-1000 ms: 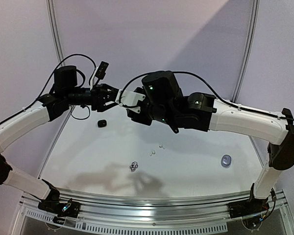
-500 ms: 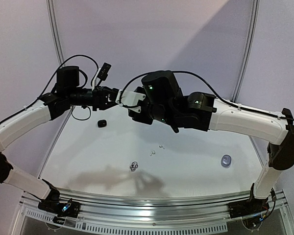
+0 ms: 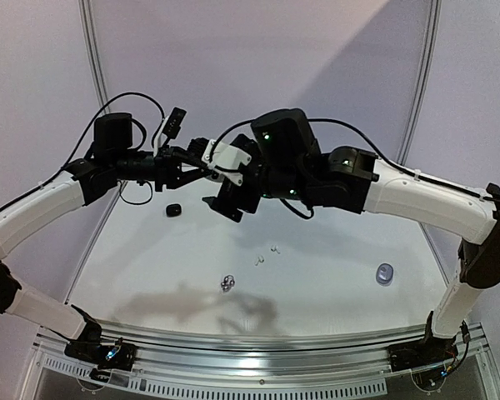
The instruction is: Insert the wireless bluetooth earbuds into the charging case
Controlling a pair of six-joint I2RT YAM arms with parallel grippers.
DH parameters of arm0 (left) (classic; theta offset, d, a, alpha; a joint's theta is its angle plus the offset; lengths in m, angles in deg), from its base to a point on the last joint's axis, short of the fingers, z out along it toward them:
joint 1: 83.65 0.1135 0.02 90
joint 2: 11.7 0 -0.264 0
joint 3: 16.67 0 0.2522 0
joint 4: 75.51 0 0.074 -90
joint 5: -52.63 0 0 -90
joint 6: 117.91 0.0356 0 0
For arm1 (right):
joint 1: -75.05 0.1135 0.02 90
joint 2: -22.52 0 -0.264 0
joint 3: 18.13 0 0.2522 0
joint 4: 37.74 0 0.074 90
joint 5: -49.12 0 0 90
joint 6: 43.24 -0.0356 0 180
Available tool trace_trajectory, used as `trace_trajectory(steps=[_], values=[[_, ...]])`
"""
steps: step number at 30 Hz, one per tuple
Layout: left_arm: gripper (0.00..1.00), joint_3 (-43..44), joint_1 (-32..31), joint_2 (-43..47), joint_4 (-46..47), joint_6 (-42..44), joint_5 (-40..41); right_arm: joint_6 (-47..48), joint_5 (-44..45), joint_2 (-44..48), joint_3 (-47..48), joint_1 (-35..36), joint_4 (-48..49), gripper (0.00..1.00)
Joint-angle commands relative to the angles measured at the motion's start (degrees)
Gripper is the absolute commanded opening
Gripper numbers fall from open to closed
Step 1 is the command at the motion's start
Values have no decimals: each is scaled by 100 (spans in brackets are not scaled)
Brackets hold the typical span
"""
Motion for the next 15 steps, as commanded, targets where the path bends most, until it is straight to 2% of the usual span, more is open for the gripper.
trace_trajectory(steps=[1, 5, 8, 11, 15], values=[[0, -326, 70, 488, 380, 833, -424, -1495, -2483, 418, 443, -294, -835, 98], [0, -763, 70, 808, 1344, 731, -819, -2011, -3079, 272, 567, -480, -1033, 82], [0, -832, 62, 823, 1483, 511, -929, -2287, -3442, 165, 634, -512, -939, 68], [0, -915, 61, 853, 1725, 254, -996, -2331, -3302, 31, 758, -515, -1010, 63], [0, -926, 61, 877, 1802, 147, -1071, -2351, -3345, -34, 862, -510, -964, 47]])
